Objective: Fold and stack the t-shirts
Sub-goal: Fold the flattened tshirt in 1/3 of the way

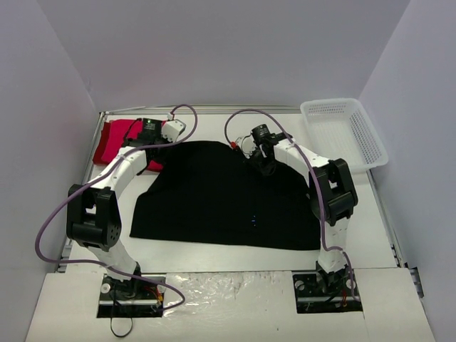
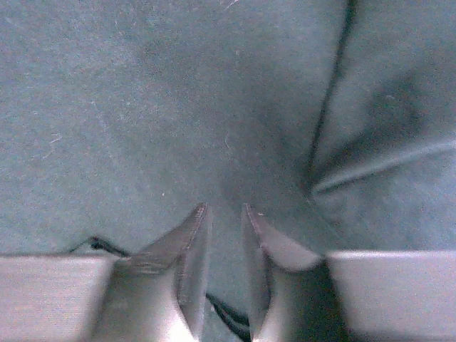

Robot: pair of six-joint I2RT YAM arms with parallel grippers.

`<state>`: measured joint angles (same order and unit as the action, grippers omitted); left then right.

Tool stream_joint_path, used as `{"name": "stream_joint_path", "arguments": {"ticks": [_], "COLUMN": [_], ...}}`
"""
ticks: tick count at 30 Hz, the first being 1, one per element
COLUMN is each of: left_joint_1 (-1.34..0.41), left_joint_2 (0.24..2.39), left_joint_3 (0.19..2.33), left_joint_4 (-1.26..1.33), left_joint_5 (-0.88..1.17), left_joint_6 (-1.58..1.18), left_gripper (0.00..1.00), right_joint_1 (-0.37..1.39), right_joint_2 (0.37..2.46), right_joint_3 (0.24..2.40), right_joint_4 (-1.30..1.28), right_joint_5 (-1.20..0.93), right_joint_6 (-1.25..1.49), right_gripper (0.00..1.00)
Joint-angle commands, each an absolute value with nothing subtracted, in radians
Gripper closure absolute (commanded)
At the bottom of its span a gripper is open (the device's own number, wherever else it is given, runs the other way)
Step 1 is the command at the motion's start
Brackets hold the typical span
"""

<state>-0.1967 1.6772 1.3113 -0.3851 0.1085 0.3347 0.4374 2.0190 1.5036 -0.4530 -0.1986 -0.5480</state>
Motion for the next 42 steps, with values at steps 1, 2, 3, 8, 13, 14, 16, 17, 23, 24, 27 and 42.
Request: {"name": "stream_joint_path", "arguments": {"ticks": [1,2,3,8,13,14,16,17,23,24,27,42], "left_joint_1": [-0.204,-0.203,-0.202,-0.202,-0.202,-0.202,-0.201,-0.201,-0.201,-0.202,-0.201,-0.201], "left_joint_2": [1.606,1.605,1.605,1.605,1.602,1.601,1.600,1.601,1.608,1.606,1.611,1.617], "left_joint_3": [1.305,1.302,1.301,1.296,1.295,1.295,1.295,1.293,1.292,1.292,1.292,1.299], "left_joint_4": [-0.374,-0.370,-0.367,-0.362,-0.365,-0.365,-0.367,-0.365,-0.365,-0.364,-0.364,-0.373], "left_joint_5": [0.120,0.121,0.120,0.121,0.121,0.120,0.118,0.118,0.117,0.117,0.115,0.117], "left_joint_6": [0.321,0.321,0.321,0.318,0.321,0.321,0.324,0.324,0.327,0.327,0.328,0.327], "left_gripper": [0.98,0.98,0.98,0.98,0.98,0.98,0.98,0.98,0.98,0.97,0.98,0.98], "right_joint_1": [0.430,0.428,0.425,0.364,0.298,0.279,0.267,0.256,0.238,0.233,0.230,0.219], "right_joint_2": [1.883,1.870,1.859,1.877,1.959,1.971,1.999,2.017,2.060,2.069,2.077,2.014], "right_joint_3": [1.511,1.516,1.522,1.600,1.664,1.683,1.695,1.703,1.707,1.707,1.698,1.618], "right_joint_4": [-0.476,-0.474,-0.476,-0.476,-0.477,-0.477,-0.477,-0.480,-0.488,-0.489,-0.492,-0.531], "right_joint_5": [-0.190,-0.186,-0.163,-0.129,-0.141,-0.146,-0.153,-0.152,-0.156,-0.160,-0.163,-0.198], "right_joint_6": [-0.543,-0.543,-0.545,-0.548,-0.532,-0.531,-0.531,-0.534,-0.545,-0.548,-0.551,-0.555], "right_gripper": [0.75,0.71,0.70,0.62,0.53,0.54,0.52,0.52,0.52,0.52,0.52,0.57]}}
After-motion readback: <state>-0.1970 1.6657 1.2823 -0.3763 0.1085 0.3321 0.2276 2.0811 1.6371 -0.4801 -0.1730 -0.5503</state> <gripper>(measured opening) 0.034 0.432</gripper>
